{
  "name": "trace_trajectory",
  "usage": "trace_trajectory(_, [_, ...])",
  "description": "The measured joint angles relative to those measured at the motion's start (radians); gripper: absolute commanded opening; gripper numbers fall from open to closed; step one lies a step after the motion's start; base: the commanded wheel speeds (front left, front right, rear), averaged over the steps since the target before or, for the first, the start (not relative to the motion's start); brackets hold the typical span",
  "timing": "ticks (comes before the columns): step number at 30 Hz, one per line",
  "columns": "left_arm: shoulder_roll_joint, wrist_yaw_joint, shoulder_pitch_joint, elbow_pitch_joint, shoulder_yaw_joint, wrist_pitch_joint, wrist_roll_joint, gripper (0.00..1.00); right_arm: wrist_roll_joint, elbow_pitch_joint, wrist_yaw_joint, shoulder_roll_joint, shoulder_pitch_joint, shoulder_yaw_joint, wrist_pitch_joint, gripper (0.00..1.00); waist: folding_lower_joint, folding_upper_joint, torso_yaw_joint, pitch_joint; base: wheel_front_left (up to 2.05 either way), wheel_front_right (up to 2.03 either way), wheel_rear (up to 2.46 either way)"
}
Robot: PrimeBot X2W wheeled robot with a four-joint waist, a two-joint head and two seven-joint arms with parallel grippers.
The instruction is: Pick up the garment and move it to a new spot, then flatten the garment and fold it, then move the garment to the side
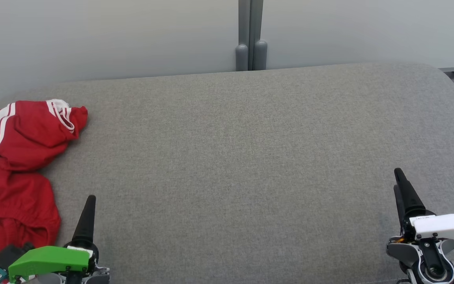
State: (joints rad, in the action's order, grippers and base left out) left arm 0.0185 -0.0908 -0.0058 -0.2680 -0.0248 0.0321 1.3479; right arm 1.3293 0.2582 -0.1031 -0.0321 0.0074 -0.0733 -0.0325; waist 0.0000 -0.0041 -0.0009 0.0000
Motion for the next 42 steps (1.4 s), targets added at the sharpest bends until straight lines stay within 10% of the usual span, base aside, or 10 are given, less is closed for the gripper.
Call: trace_trajectory(42, [0.032, 0.117, -0.009, 0.128, 0.116, -0.14, -0.702, 1.0, -0.63, -0.101, 0.096, -0.014, 0.0, 0.172, 0.138, 1.0, 0.0, 0.0, -0.002, 0.026, 0.0, 0.0, 0.0])
